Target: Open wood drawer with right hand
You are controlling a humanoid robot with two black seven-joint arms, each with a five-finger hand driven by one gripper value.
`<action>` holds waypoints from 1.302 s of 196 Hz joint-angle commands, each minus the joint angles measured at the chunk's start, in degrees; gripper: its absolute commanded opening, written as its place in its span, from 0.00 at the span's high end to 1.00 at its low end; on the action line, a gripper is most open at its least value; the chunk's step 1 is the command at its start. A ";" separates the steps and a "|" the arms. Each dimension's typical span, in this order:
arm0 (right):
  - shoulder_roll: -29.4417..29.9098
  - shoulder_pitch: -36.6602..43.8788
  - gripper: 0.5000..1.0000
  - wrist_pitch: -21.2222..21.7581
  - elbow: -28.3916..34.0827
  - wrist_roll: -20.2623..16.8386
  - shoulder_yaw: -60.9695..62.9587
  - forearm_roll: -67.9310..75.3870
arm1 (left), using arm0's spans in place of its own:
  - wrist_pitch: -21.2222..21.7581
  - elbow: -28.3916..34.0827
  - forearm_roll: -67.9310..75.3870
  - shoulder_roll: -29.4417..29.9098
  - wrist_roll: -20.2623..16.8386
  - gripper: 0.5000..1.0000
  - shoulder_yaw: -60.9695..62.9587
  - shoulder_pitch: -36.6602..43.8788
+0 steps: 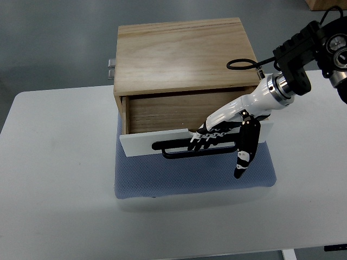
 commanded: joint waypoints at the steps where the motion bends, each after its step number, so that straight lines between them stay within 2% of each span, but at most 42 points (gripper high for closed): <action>1: -0.11 0.00 0.11 -0.01 -0.01 0.04 0.41 0.03 | -0.01 0.07 0.00 0.00 -0.01 0.00 0.00 0.00; 56: -1.52 0.09 0.11 -0.01 -1.50 0.31 6.65 6.01 | -0.01 0.07 0.00 0.00 -0.01 0.00 0.00 0.00; 93: -2.93 -0.17 0.11 -0.01 -4.67 0.48 10.51 10.93 | -0.01 -0.02 0.00 0.00 -0.01 0.00 0.00 0.00; 117: -3.37 -1.93 0.11 -0.01 -9.41 0.74 14.65 18.05 | -0.01 0.07 0.00 0.00 -0.01 0.00 0.00 0.00; 147: -3.28 -6.50 0.11 -0.03 -17.24 3.73 21.32 21.91 | -0.01 0.07 0.00 0.00 -0.01 0.00 0.00 0.00; 167: -2.93 -10.54 0.11 -6.44 -22.07 5.75 25.90 22.44 | -0.01 -0.02 0.00 0.00 -0.01 0.00 0.00 0.00; 195: -0.73 -17.92 0.12 -19.44 -27.60 8.92 33.27 22.44 | -0.01 -0.02 0.00 0.00 -0.01 0.00 0.00 0.00; 206: -0.73 -17.93 0.12 -19.45 -27.61 8.92 33.28 22.44 | -0.01 -0.02 0.00 0.00 -0.01 0.00 0.00 0.00; 207: 0.58 -20.28 0.11 -23.11 -29.44 9.09 36.41 22.44 | -0.01 -0.02 0.00 0.00 -0.01 0.00 0.00 0.00; 211: 1.03 -21.35 0.11 -24.37 -30.42 9.18 37.84 22.44 | -0.01 -0.02 0.00 0.00 -0.01 0.00 0.00 0.00; 232: 3.66 -26.18 0.12 -28.33 -35.60 9.62 44.96 22.27 | -0.01 -0.02 0.00 0.00 -0.01 0.00 0.00 0.00; 255: 6.92 -29.62 0.12 -30.70 -42.02 9.97 50.86 21.91 | -0.01 -0.02 0.00 0.00 -0.01 0.00 0.00 0.00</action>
